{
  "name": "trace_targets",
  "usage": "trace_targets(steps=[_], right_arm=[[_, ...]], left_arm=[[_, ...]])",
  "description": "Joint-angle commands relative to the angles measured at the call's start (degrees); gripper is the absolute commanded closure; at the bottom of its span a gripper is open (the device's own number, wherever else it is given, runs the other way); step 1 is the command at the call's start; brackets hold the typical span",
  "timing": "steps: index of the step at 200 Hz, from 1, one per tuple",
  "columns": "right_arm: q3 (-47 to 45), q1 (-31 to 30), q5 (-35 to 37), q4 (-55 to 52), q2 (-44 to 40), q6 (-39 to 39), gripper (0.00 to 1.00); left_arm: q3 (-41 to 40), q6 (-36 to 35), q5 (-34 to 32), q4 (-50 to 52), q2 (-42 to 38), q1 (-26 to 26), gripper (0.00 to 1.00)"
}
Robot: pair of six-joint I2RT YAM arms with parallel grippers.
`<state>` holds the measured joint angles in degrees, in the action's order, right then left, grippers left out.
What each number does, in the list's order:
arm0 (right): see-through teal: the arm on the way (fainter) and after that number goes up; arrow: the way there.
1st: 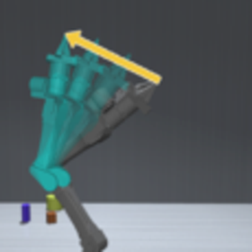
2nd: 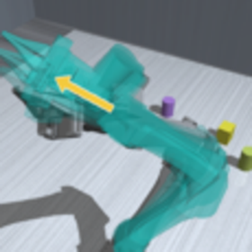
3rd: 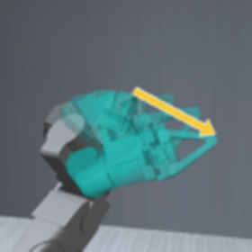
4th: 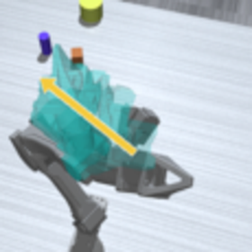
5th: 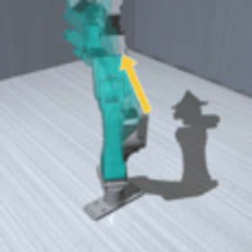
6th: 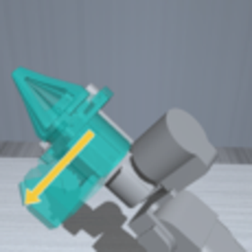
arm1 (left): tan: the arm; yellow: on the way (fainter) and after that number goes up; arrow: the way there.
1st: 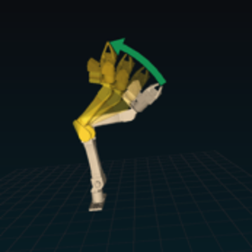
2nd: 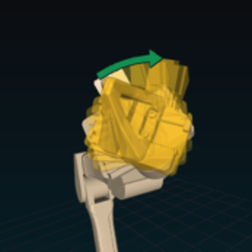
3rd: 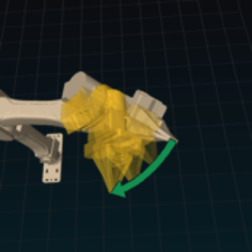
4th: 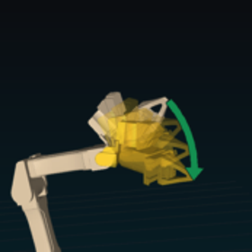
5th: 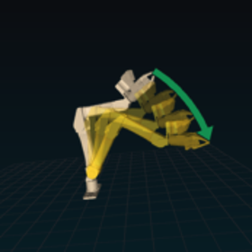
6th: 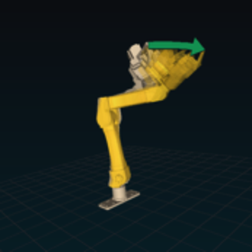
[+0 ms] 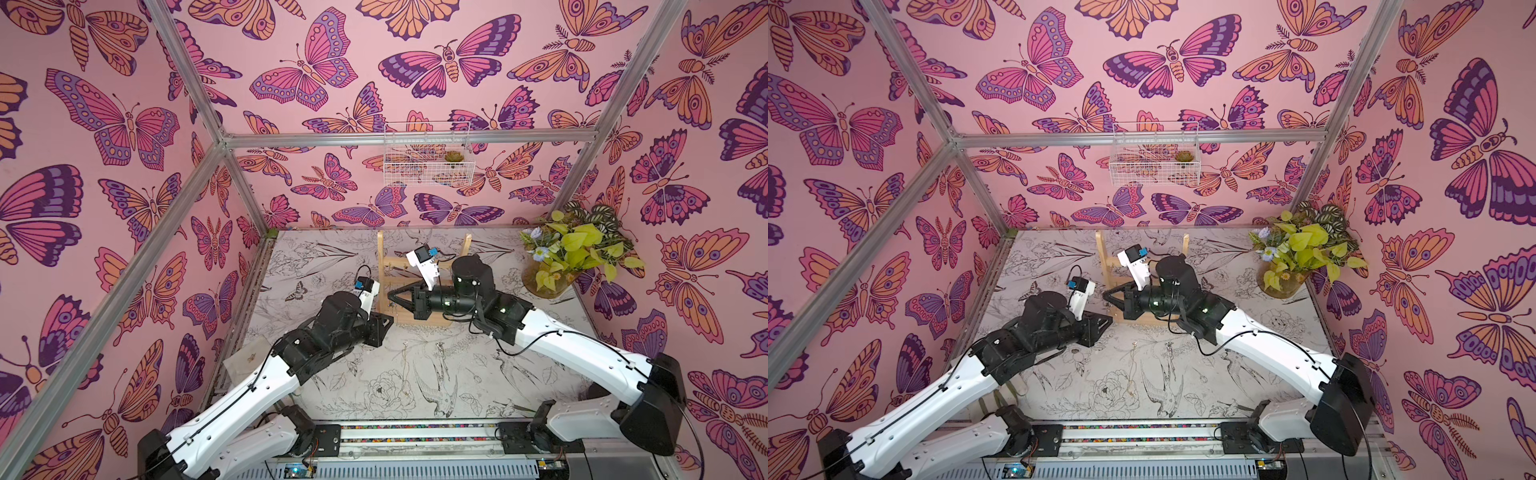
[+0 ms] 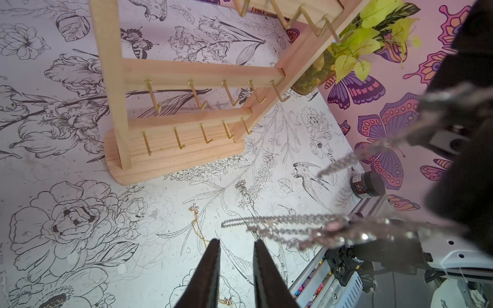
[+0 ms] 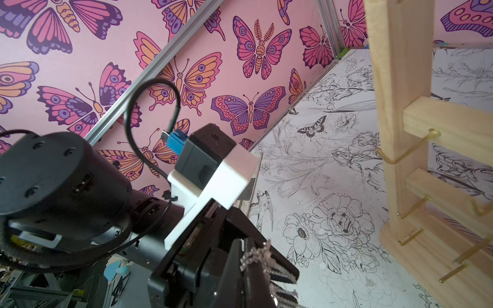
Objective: Hang the necklace on the jewelry display stand
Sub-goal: Pick up the necklace from the center of the board.
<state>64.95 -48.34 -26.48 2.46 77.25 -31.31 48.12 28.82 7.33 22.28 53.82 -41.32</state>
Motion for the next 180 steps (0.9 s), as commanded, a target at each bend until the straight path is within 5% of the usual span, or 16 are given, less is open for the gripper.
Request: trace_targets(steps=[1,180], right_arm=[[1.72,0.35,-1.85,2.23,0.96,-1.03,0.97],[2.55,0.33,-1.34,1.58,1.65,-0.39,0.97]], left_arm=[[0.50,-0.78,-1.47,-1.61,0.49,-0.33,0.76],[-1.09,-0.07,1.08,-1.28,-1.03,-0.63,0.77]])
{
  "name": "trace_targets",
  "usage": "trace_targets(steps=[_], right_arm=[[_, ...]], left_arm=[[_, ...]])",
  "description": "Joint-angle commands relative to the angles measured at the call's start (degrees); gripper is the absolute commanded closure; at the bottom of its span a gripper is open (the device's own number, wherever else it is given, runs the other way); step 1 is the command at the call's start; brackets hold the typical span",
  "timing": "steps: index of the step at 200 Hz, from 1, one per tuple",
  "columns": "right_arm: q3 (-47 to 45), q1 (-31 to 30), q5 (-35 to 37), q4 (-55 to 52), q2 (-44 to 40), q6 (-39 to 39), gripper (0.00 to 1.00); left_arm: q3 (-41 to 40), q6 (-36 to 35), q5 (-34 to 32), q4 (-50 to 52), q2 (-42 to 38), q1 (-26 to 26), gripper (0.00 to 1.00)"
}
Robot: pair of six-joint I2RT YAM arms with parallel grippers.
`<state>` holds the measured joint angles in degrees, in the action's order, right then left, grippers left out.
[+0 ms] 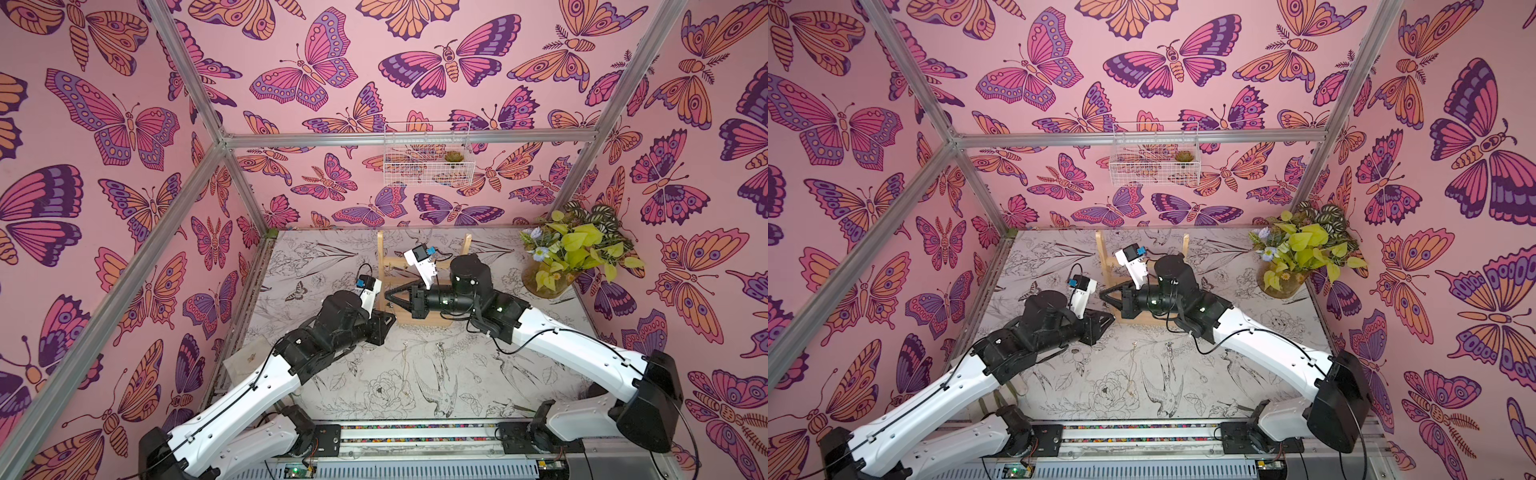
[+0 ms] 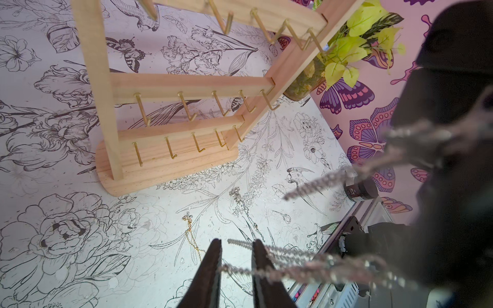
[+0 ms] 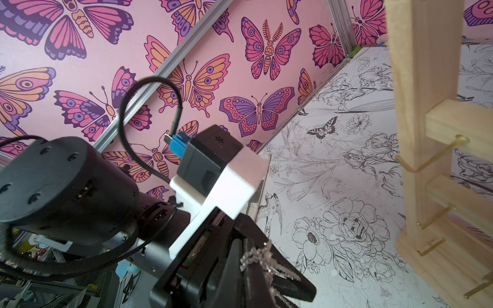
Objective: Hang the necklace on the jewelry display stand
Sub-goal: Pick up the necklace from the center of the board.
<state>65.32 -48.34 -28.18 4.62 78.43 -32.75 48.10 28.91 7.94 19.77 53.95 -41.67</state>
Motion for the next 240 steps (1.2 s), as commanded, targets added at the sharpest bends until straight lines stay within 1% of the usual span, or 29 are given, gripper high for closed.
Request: trace_targets(steps=[1,39,80,125,191,217,240], right_arm=[[2.18,0.38,0.30,-0.54,0.53,1.08,0.97],[1.92,0.35,-0.74,0.80,1.19,0.06,0.97],[1.64,0.28,-2.19,2.24,1.54,-0.94,0.97],[0.69,0.22,-2.66,4.24,1.90,-2.32,0.97],[0.54,0.15,-4.60,5.35,1.81,-3.12,0.97],[0.24,0.09,-3.75,5.05,1.39,-2.90,0.97],[0.33,0.09,-2.58,4.02,1.11,-2.10,0.97]], left_arm=[[-1.07,-0.16,0.48,1.24,-1.19,-0.26,0.77],[-0.90,0.01,1.02,1.12,-0.87,-0.36,0.77],[-1.00,0.01,-1.29,1.15,-1.40,-0.45,0.77],[-0.46,-0.08,-0.48,0.80,-0.43,-0.43,0.77],[-1.34,-0.77,-4.23,0.88,-0.69,-0.43,0.77],[-1.25,-1.30,-4.80,1.23,-1.02,-0.45,0.77],[-1.16,-1.44,-4.28,1.66,-1.64,-0.43,0.79]])
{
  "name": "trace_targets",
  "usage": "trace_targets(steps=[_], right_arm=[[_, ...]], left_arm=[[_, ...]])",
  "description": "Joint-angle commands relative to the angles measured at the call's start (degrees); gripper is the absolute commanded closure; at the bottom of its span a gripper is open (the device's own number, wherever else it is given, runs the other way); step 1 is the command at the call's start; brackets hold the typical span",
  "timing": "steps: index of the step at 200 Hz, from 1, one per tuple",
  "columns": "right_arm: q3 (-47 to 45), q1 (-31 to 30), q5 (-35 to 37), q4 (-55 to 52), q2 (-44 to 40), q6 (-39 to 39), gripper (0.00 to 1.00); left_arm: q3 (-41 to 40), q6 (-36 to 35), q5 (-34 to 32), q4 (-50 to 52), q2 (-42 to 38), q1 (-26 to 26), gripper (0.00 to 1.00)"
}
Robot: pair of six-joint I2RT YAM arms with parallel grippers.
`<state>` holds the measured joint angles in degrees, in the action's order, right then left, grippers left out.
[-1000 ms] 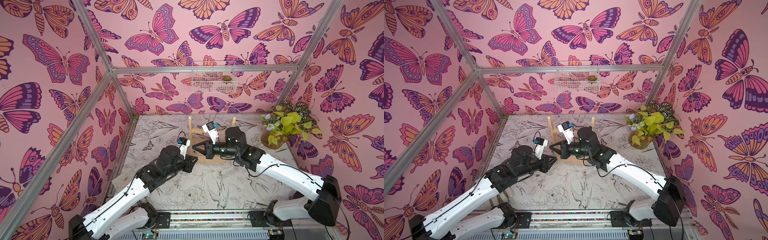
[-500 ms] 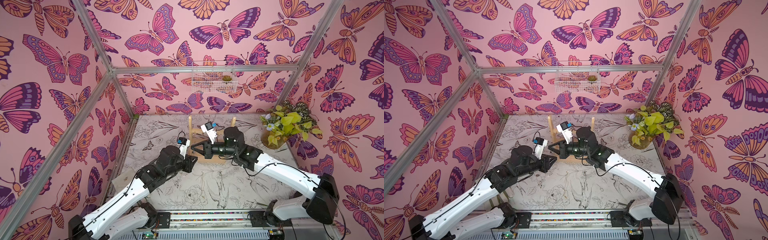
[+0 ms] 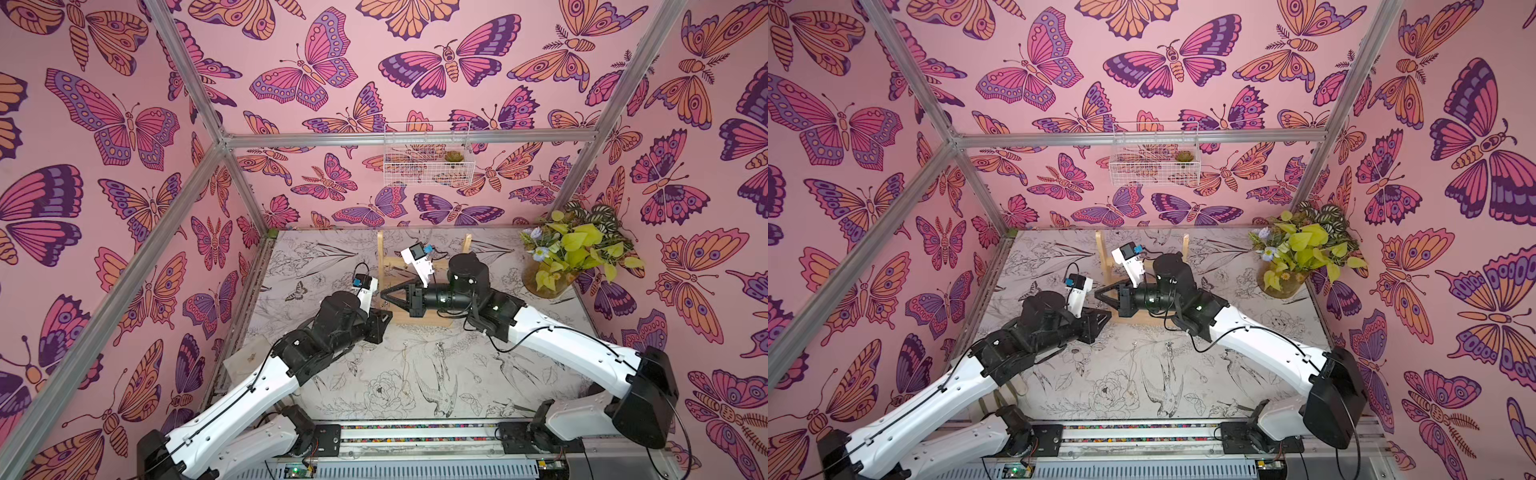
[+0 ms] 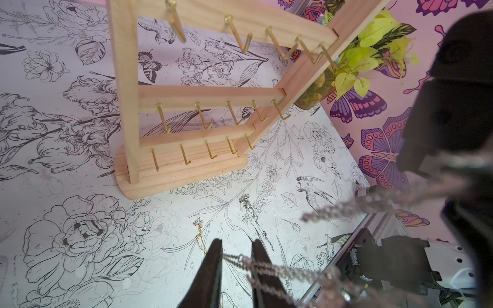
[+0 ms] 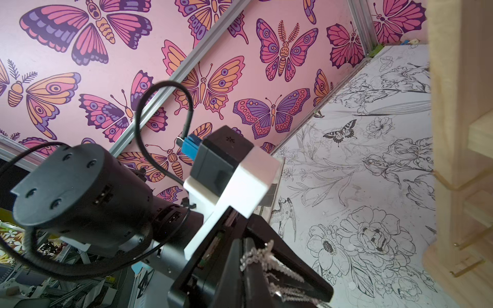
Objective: Hang the necklace on the jewelry display stand
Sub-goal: Pick up the necklace from the center of the board.
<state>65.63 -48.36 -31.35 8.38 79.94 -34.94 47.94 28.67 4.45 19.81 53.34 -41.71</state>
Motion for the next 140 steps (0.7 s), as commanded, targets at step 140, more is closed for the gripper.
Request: trace_targets(steps=[140], right_arm=[[-0.01,0.15,1.40,-1.29,-0.99,1.36,0.97]], left_arm=[[-0.67,-1.49,-1.55,3.28,-1.62,-0.39,0.84]])
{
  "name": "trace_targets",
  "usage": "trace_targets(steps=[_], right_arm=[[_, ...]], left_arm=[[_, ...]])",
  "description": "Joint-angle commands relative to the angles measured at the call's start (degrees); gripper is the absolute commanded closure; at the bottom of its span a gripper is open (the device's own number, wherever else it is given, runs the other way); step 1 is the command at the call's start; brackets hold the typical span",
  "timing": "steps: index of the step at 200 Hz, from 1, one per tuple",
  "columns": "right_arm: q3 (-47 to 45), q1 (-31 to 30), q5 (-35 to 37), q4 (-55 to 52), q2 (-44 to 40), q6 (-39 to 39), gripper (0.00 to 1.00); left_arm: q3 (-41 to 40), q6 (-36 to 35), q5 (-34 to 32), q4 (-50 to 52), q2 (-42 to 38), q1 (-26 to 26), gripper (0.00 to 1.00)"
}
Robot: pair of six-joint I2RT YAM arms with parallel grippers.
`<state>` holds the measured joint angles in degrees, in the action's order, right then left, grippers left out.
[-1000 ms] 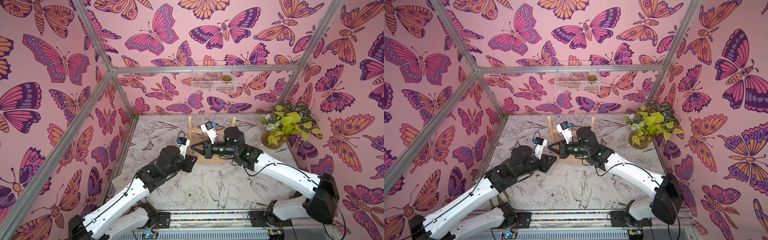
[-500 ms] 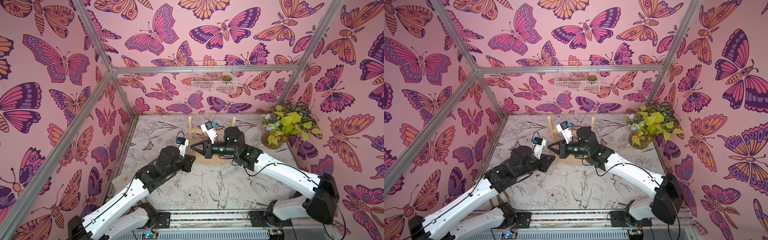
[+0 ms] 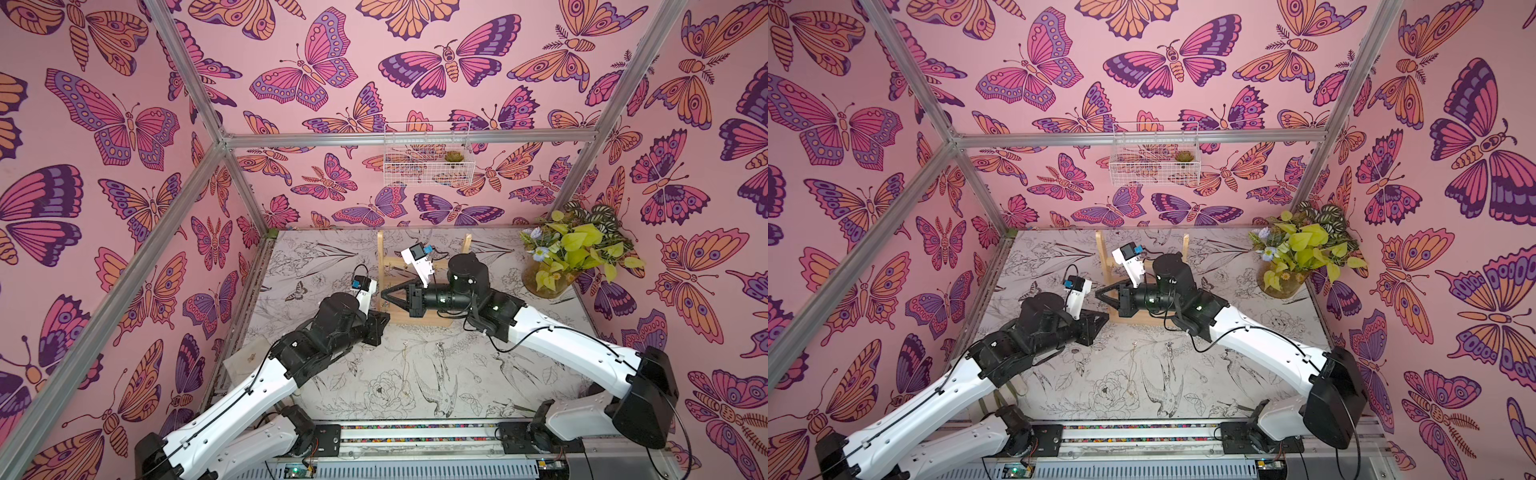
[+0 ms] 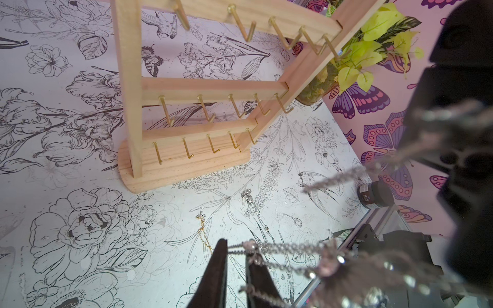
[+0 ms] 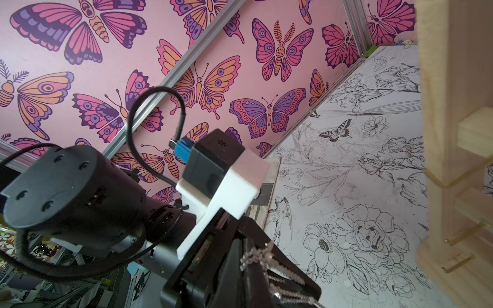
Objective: Hang the necklace on the jewelry display stand
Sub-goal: Pick up the necklace from the center of the board.
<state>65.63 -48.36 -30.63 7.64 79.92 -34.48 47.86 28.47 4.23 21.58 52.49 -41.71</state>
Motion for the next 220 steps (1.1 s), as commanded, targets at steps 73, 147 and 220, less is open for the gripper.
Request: trace_targets(steps=[73,147,220], right_arm=[[-0.43,0.19,1.25,-1.40,-1.52,1.56,0.97],[-1.06,0.19,0.17,0.58,-1.65,0.50,0.97],[-2.07,0.19,-0.74,3.13,-1.13,-1.36,0.97]], left_arm=[[0.49,-1.81,-0.77,2.05,-0.39,-0.39,0.84],[1.27,-1.49,-1.23,1.20,0.93,-0.48,0.84],[0.67,-1.06,-2.41,-1.55,1.10,-0.47,0.82]])
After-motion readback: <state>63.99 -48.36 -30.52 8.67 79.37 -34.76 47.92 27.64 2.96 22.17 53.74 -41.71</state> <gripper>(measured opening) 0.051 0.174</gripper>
